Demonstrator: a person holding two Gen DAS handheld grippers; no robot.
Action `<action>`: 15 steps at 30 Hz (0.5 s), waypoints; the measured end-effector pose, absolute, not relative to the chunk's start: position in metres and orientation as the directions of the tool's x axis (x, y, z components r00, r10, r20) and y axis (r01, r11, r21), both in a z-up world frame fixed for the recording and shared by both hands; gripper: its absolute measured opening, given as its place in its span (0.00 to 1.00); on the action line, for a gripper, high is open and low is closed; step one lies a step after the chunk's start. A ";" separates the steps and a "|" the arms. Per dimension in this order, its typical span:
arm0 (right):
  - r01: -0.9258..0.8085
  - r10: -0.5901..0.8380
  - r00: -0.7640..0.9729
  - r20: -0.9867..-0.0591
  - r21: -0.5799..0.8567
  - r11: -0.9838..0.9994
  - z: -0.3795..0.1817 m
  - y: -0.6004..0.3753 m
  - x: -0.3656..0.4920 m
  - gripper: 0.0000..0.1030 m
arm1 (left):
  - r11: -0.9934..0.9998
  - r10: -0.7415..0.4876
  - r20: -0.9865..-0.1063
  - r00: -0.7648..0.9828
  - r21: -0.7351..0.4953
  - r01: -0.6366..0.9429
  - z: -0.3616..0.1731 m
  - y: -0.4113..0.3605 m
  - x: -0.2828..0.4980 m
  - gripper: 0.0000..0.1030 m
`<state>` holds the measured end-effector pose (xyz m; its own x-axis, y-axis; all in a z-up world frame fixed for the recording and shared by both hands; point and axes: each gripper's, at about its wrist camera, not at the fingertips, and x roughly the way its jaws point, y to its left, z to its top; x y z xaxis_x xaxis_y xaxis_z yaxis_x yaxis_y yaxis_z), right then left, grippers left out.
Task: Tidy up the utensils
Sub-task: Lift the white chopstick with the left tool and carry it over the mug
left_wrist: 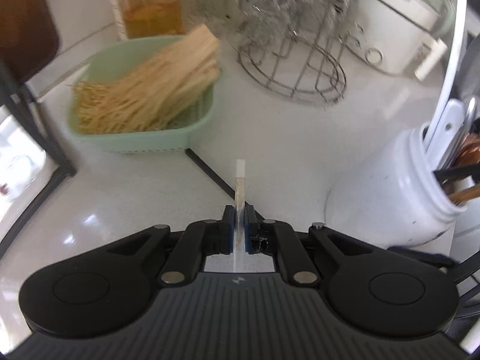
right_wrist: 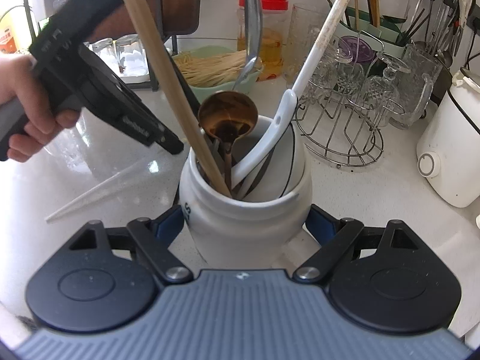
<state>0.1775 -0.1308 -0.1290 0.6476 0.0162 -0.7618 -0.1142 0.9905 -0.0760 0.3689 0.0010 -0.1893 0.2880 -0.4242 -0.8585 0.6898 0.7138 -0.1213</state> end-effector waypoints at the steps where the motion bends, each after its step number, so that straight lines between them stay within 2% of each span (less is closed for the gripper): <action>1: -0.120 0.019 0.648 -0.761 -0.077 0.990 -0.129 -0.131 0.177 0.87 | 0.727 -0.423 -0.856 0.296 -0.126 0.675 -0.186 0.004 0.367 0.07; 15: -0.239 0.056 0.656 -0.753 -0.136 0.961 -0.132 -0.134 0.171 0.86 | 0.885 -0.401 -0.800 0.447 -0.212 0.415 -0.134 0.038 0.310 0.07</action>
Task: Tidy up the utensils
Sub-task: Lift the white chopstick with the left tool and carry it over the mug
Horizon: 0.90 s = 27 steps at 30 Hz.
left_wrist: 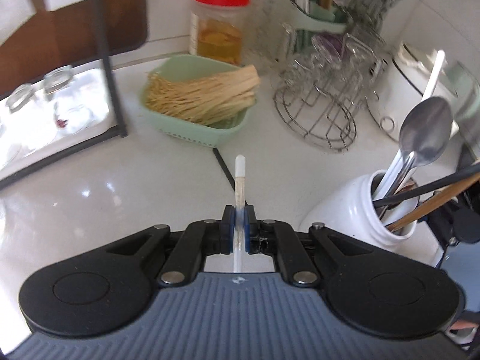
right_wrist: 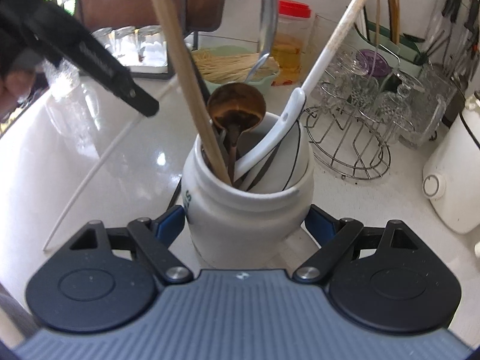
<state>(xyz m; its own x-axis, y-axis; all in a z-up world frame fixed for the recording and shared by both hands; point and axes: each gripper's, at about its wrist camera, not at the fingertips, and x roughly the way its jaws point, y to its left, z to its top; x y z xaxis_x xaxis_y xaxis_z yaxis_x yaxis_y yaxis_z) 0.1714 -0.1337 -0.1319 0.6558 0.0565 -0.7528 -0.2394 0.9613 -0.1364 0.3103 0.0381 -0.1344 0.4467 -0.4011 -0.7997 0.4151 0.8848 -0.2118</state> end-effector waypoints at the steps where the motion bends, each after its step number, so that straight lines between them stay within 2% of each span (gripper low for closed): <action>1: -0.247 0.060 0.656 -0.752 -0.139 0.959 -0.132 -0.134 0.171 0.86 | 0.893 -0.398 -0.796 0.457 -0.222 0.391 -0.132 0.040 0.306 0.07; 10: -0.293 0.127 0.647 -0.752 -0.091 0.952 -0.131 -0.145 0.172 0.85 | 0.934 -0.356 -0.748 0.560 -0.288 0.209 -0.111 0.049 0.266 0.07; 20: -0.350 0.171 0.639 -0.750 -0.084 0.933 -0.131 -0.148 0.173 0.84 | 0.953 -0.286 -0.708 0.645 -0.282 0.114 -0.085 0.050 0.231 0.07; 27: -0.361 0.187 0.641 -0.744 -0.077 0.930 -0.132 -0.150 0.172 0.84 | 0.948 -0.281 -0.663 0.694 -0.306 0.092 -0.053 0.051 0.210 0.07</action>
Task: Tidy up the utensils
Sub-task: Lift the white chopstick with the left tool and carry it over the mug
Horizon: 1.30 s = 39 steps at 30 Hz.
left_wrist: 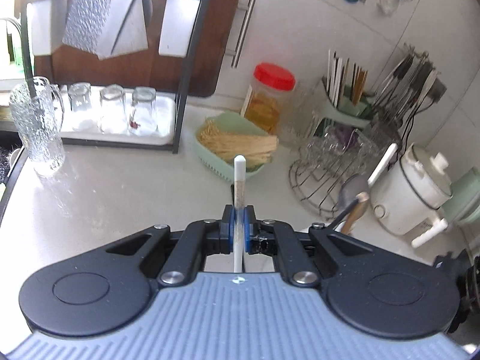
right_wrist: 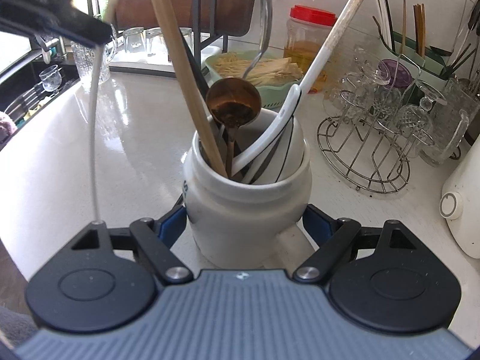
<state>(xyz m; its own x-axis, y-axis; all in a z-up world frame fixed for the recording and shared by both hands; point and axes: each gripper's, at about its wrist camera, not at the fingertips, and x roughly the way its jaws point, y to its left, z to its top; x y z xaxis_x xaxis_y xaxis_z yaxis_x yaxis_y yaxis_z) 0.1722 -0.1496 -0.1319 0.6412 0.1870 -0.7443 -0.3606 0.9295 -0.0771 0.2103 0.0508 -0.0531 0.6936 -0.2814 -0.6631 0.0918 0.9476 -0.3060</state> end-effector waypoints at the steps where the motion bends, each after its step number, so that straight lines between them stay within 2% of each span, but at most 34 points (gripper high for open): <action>1: -0.360 0.189 0.641 -0.744 -0.075 0.930 -0.132 -0.150 0.172 0.84 | 0.948 -0.281 -0.657 0.700 -0.305 0.095 -0.048 0.050 0.208 0.07; 13: -0.366 0.203 0.645 -0.737 -0.064 0.929 -0.132 -0.152 0.171 0.84 | 0.949 -0.285 -0.573 0.768 -0.283 0.141 0.019 0.041 0.198 0.07; 26: -0.373 0.219 0.645 -0.732 -0.051 0.926 -0.133 -0.155 0.171 0.84 | 0.942 -0.331 -0.434 0.838 -0.209 0.264 0.115 0.013 0.187 0.07; 34: -0.376 0.227 0.645 -0.730 -0.044 0.926 -0.133 -0.156 0.171 0.83 | 0.929 -0.367 -0.362 0.857 -0.177 0.324 0.152 -0.005 0.183 0.07; 39: -0.377 0.233 0.646 -0.727 -0.038 0.925 -0.133 -0.158 0.171 0.84 | 0.917 -0.400 -0.372 0.838 -0.170 0.362 0.154 -0.021 0.187 0.07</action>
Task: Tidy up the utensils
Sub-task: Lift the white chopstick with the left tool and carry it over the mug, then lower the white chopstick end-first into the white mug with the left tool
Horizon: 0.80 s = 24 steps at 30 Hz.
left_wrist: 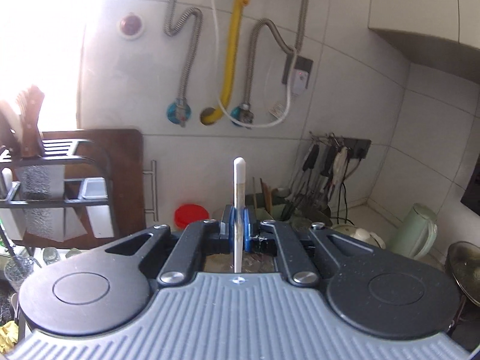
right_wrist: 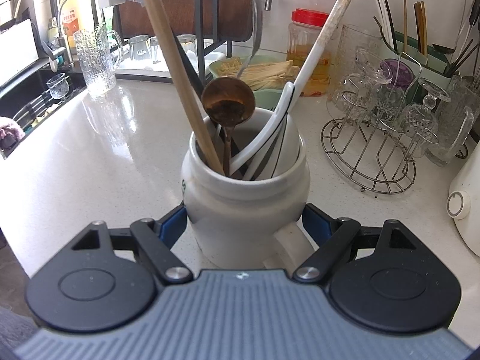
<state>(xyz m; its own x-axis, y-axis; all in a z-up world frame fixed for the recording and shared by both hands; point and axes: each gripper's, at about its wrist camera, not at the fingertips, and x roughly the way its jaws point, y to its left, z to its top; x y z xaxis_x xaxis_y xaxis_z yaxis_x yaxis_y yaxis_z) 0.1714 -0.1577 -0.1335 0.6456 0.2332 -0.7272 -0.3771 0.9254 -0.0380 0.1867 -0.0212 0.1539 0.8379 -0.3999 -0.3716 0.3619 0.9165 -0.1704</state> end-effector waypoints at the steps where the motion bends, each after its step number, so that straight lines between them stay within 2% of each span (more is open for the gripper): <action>1: -0.377 0.234 0.646 -0.727 -0.037 0.925 -0.134 -0.158 0.171 0.84 | 0.914 -0.406 -0.380 0.831 -0.171 0.368 0.151 -0.025 0.188 0.07; 16: -0.381 0.249 0.646 -0.721 -0.023 0.924 -0.135 -0.160 0.171 0.84 | 0.905 -0.414 -0.556 0.721 -0.166 0.392 0.072 -0.059 0.214 0.07; 24: -0.381 0.253 0.642 -0.723 -0.015 0.925 -0.135 -0.161 0.172 0.84 | 0.901 -0.395 -0.680 0.618 -0.155 0.405 0.041 -0.077 0.242 0.07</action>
<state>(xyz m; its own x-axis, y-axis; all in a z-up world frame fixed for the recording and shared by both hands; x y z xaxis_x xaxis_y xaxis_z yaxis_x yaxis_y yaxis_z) 0.1717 -0.1609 -0.1347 0.6425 0.2531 -0.7233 -0.3809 0.9245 -0.0147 0.2422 -0.0766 0.0414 0.6182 -0.3949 -0.6796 0.4054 0.9009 -0.1548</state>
